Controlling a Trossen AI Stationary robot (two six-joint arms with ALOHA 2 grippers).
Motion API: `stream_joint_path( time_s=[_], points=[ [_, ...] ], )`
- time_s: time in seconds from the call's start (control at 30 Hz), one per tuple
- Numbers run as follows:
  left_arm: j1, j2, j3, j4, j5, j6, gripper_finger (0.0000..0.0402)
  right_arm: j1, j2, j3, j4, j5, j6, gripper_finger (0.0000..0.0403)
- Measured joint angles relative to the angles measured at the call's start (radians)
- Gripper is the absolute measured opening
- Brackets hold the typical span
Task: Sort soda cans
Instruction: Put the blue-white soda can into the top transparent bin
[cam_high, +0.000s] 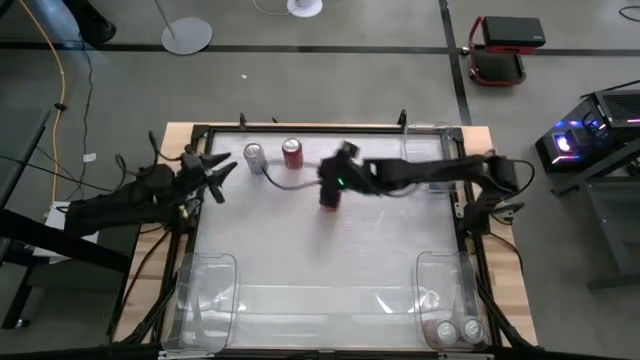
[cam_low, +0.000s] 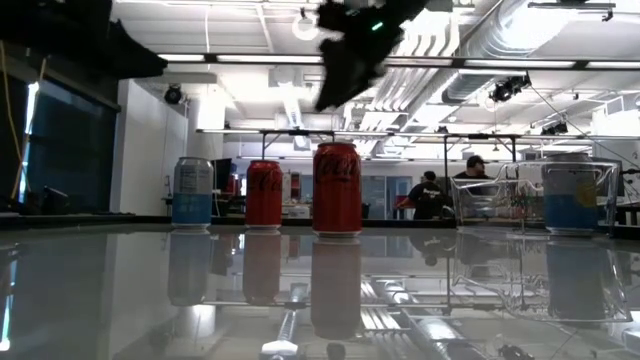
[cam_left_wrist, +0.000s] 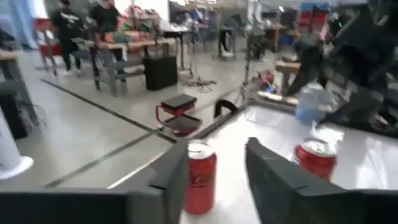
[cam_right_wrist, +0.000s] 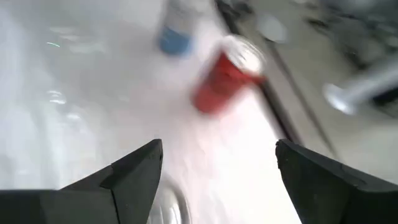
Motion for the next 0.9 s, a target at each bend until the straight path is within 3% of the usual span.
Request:
stream_joint_path(
  time_s=[0.13,0.47,0.7,0.9],
  points=[
    [0.040,0.186,0.053,-0.001,-0.012,-0.034,0.0214,0.151,-0.129,-0.122,-0.075,0.225,0.179,0.0300],
    [0.228,0.656,0.171,0.023,0.000,-0.081,0.0311,0.459,-0.313,-0.443,0.050,0.573,0.528,0.0300],
    [0.362,0.760,0.168,0.029,0.156,-0.078,0.0325,0.550,-0.319,-0.565,0.214,0.662,0.637,0.0300],
    [0.423,0.760,0.103,0.109,0.195,-0.072,0.0325,0.580,-0.319,-0.606,0.316,0.683,0.633,0.0300]
  ],
)
